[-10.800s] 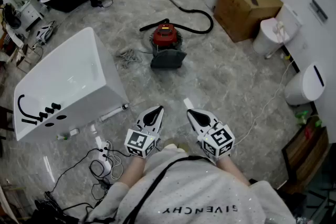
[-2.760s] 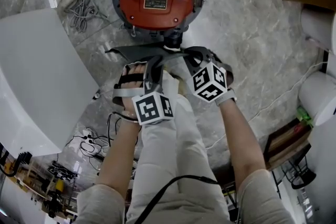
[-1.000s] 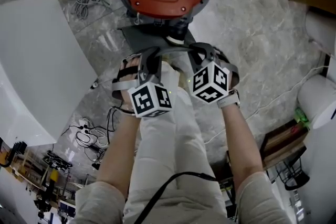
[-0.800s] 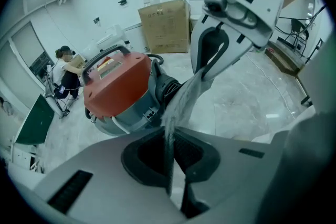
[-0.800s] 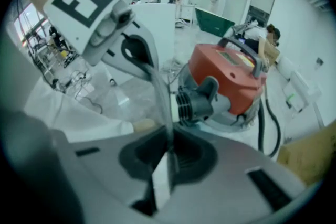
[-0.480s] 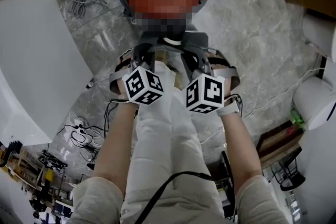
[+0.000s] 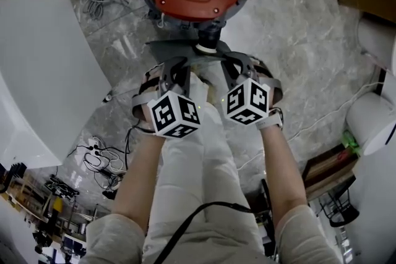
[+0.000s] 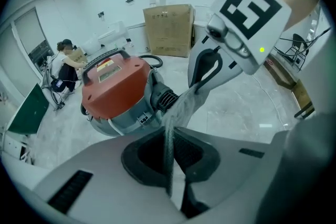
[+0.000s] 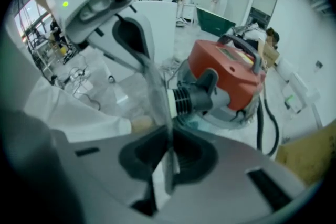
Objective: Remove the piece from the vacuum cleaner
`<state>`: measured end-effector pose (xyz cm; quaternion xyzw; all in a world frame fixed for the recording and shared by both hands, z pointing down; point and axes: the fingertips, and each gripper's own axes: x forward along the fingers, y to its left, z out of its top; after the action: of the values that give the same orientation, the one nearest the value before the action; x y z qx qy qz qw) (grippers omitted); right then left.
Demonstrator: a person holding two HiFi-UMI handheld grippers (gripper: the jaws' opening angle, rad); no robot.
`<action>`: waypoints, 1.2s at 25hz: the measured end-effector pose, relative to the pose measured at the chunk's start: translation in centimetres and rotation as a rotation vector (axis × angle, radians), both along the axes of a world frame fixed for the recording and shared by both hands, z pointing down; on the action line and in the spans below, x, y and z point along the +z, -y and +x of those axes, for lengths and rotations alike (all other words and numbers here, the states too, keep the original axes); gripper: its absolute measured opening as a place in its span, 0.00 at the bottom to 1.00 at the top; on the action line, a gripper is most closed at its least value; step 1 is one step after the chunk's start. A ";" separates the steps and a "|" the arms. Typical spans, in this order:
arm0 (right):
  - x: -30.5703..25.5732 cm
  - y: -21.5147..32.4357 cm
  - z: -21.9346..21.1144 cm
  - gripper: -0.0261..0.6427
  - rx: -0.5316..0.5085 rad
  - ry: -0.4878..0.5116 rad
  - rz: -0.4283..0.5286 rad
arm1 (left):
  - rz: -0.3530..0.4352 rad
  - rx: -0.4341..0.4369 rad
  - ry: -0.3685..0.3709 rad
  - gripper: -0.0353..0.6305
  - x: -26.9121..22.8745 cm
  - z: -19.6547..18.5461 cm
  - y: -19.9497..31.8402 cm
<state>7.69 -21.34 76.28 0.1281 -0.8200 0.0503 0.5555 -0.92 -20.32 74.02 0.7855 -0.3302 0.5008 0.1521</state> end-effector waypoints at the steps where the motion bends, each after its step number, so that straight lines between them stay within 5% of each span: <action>1: 0.4 0.0 0.1 0.10 0.017 0.002 -0.011 | 0.006 0.011 0.005 0.10 -0.3 0.2 0.0; 8: 1.4 -0.1 0.1 0.10 0.107 0.038 -0.076 | 0.034 0.049 0.021 0.10 -0.8 0.6 0.2; 20: -1.9 -1.1 -1.8 0.09 -0.052 0.010 0.063 | -0.039 0.016 0.060 0.10 3.2 -2.3 0.0; 27: -2.9 -1.3 -2.8 0.09 -0.194 -0.059 0.143 | -0.100 -0.035 0.027 0.10 5.2 -2.3 -0.6; 30: -2.7 -1.3 -2.7 0.09 -0.176 -0.055 0.123 | -0.125 -0.066 0.009 0.10 5.5 -2.1 -1.0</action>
<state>5.00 -20.01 73.62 0.0908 -0.8140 -0.0526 0.5713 -3.02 -19.37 79.49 0.7609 -0.3248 0.5188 0.2156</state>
